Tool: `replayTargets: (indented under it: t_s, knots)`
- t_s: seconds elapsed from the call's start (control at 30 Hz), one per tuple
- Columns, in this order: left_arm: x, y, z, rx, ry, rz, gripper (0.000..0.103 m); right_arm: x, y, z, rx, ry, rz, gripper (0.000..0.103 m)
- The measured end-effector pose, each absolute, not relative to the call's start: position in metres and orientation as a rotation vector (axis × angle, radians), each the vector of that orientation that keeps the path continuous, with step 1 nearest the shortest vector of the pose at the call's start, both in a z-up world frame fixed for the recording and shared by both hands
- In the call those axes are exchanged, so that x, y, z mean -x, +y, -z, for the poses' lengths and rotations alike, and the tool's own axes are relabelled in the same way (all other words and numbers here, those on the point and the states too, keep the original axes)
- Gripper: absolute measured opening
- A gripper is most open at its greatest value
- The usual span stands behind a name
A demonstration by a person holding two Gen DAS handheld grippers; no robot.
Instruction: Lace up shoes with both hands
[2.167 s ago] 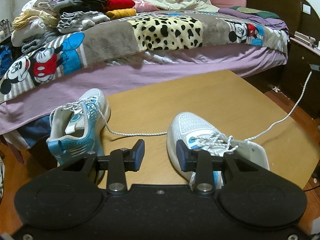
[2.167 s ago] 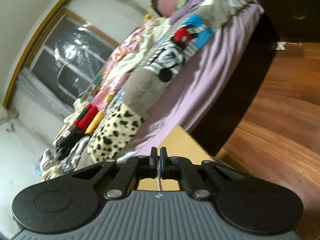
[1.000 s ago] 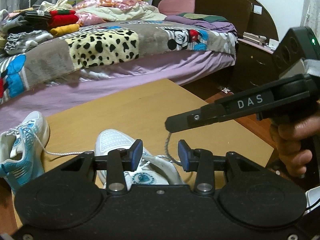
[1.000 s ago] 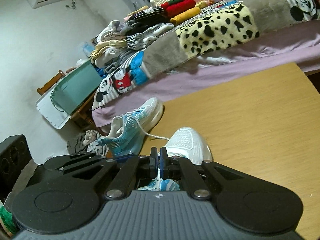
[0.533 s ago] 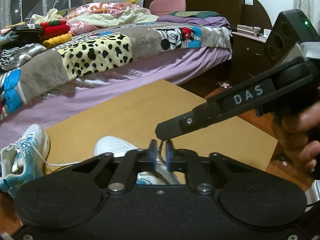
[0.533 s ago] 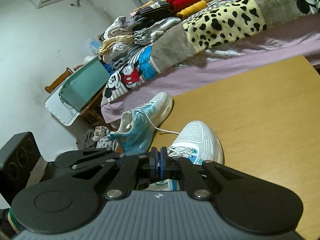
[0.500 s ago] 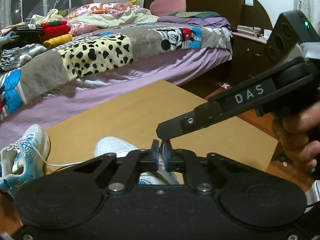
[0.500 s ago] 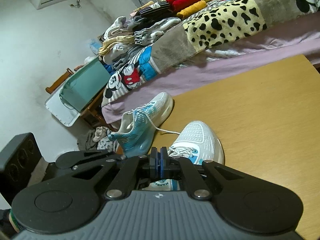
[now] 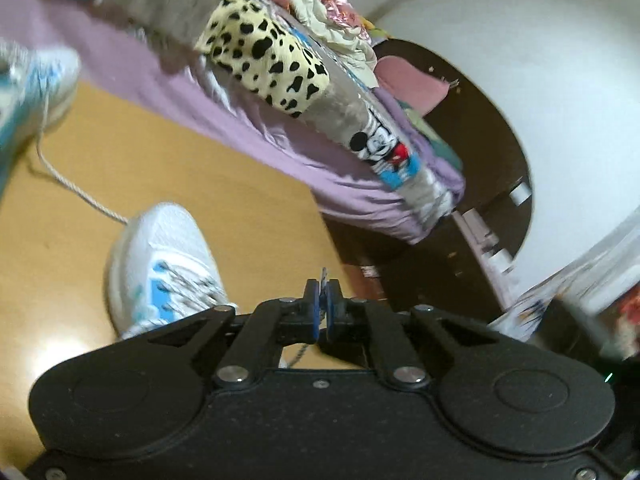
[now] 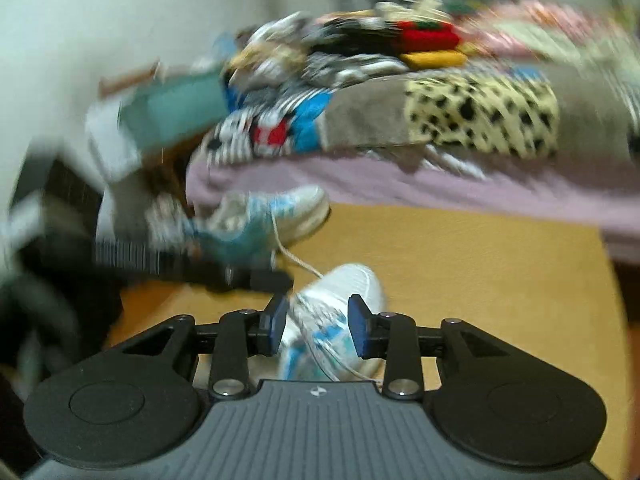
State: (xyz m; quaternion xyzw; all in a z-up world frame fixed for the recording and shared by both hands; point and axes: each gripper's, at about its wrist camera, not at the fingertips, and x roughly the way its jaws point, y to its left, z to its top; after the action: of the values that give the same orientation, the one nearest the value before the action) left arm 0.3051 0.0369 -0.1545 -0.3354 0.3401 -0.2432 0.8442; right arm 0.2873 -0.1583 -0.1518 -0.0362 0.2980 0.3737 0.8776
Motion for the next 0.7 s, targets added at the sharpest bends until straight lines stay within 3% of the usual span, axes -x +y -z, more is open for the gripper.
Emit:
replayTargets:
  t_s: [0.23, 0.37, 0.6, 0.7]
  knots:
    - [-0.307, 0.035, 0.154, 0.720, 0.752, 0.529, 0.002, -0.272, -0.132, 0.156, 0.243, 0.560, -0.794, 0.026]
    - [-0.306, 0.038, 0.153, 0.712, 0.741, 0.539, 0.003, -0.272, -0.131, 0.153, 0.222, 0.562, -0.805, 0.005]
    - [-0.306, 0.044, 0.151, 0.716, 0.725, 0.533, 0.004, -0.269, -0.128, 0.155, 0.263, 0.568, -0.807, 0.005]
    - [-0.306, 0.040, 0.151, 0.690, 0.725, 0.538, 0.000, -0.267, -0.127, 0.155, 0.275, 0.567, -0.809, 0.005]
